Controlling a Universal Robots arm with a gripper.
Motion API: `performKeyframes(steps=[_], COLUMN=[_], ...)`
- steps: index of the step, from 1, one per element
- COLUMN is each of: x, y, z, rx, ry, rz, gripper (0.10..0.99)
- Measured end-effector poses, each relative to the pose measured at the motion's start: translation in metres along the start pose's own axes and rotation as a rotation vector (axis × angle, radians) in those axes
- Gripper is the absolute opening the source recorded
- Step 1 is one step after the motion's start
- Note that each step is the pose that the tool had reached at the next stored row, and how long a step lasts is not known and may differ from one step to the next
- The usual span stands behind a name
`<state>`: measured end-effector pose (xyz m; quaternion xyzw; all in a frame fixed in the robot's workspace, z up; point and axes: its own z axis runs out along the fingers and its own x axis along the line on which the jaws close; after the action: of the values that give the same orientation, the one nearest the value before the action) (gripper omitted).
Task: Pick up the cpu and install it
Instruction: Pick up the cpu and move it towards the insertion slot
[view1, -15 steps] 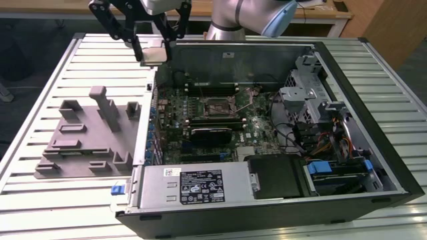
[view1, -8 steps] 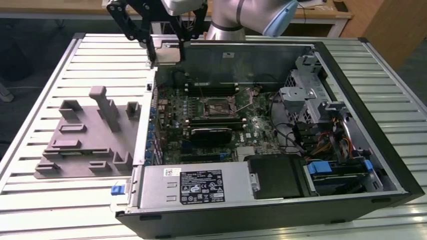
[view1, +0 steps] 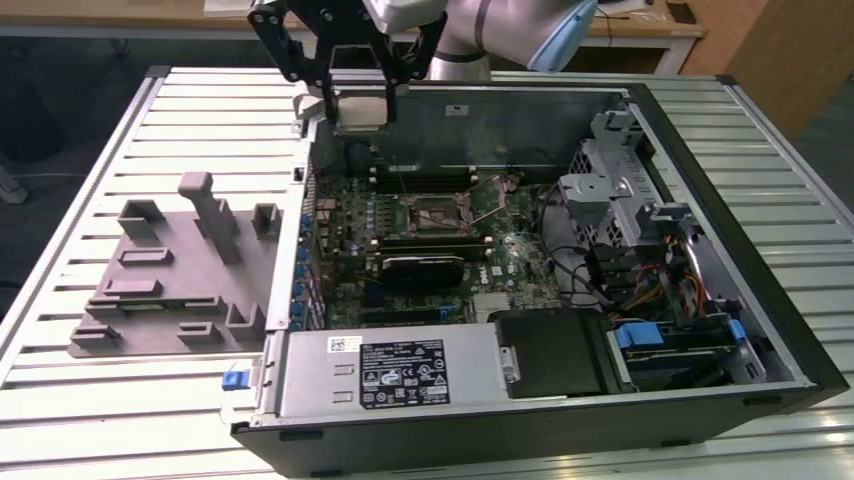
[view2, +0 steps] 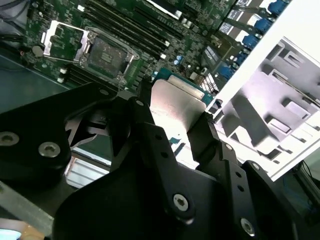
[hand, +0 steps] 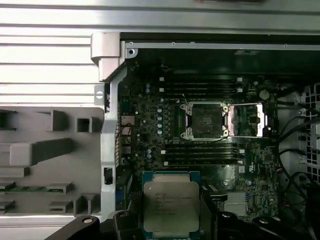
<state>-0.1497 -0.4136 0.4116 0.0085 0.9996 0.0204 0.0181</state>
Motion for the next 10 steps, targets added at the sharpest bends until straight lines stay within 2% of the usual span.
performKeyframes(steps=[10], x=[-0.0261], y=[0.0003], z=[0.0049], rx=[0.0], ry=[0.0015], rz=[0.0], gripper=[0.541])
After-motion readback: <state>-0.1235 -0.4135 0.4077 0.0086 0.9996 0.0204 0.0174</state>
